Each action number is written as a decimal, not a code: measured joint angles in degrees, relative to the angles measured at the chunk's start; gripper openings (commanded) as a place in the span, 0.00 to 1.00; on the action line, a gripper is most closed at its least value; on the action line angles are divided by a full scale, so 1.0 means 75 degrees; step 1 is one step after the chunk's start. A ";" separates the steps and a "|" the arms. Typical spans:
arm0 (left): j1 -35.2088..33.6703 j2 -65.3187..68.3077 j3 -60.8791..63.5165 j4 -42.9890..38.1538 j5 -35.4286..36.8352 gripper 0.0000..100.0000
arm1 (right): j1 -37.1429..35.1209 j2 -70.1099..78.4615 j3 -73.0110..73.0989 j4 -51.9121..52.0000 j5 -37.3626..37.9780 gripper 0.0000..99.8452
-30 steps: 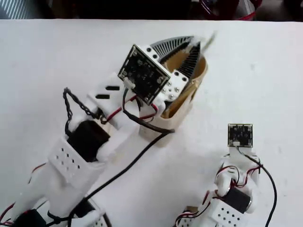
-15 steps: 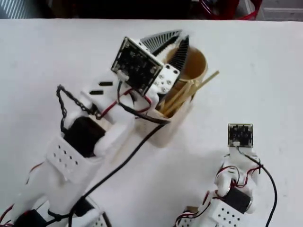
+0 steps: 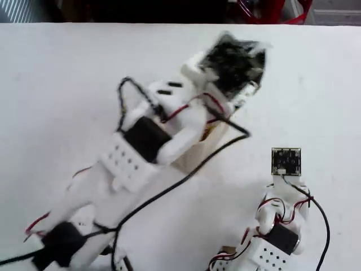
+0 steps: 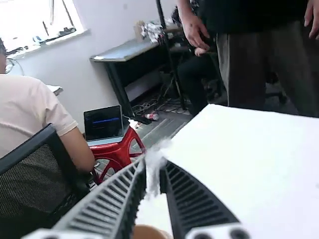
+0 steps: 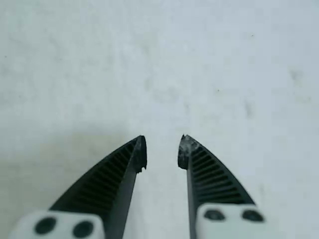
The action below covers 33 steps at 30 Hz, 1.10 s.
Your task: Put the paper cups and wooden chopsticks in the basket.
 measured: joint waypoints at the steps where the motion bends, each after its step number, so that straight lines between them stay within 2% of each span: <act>1: 0.0082 0.0375 -0.0352 0.0199 -0.0094 0.07 | 0.0000 0.0000 0.0000 0.0000 0.0000 0.11; 9: 0.0281 0.2731 -0.2801 0.2555 -0.0246 0.07 | 0.0000 0.0000 0.0000 0.0000 0.0000 0.11; 12: 0.0270 0.2977 -0.3423 0.3188 -0.0270 0.07 | 0.0000 0.0000 0.0000 0.0000 0.0000 0.11; 15: 0.0270 0.3001 -0.3856 0.3634 -0.0270 0.02 | 0.0000 0.0000 0.0000 0.0000 0.0000 0.11; 19: 0.0246 0.3012 -0.3985 0.4278 -0.0281 0.02 | 0.0000 0.0000 0.0000 0.0000 0.0000 0.11; 27: 0.0023 0.2801 -0.4196 0.4501 -0.0293 0.02 | 0.0000 0.0000 0.0000 0.0000 0.0000 0.11; 33: -0.0727 0.2145 -0.4044 0.4607 -0.0293 0.02 | 0.0000 0.0000 0.0000 0.0000 0.0000 0.11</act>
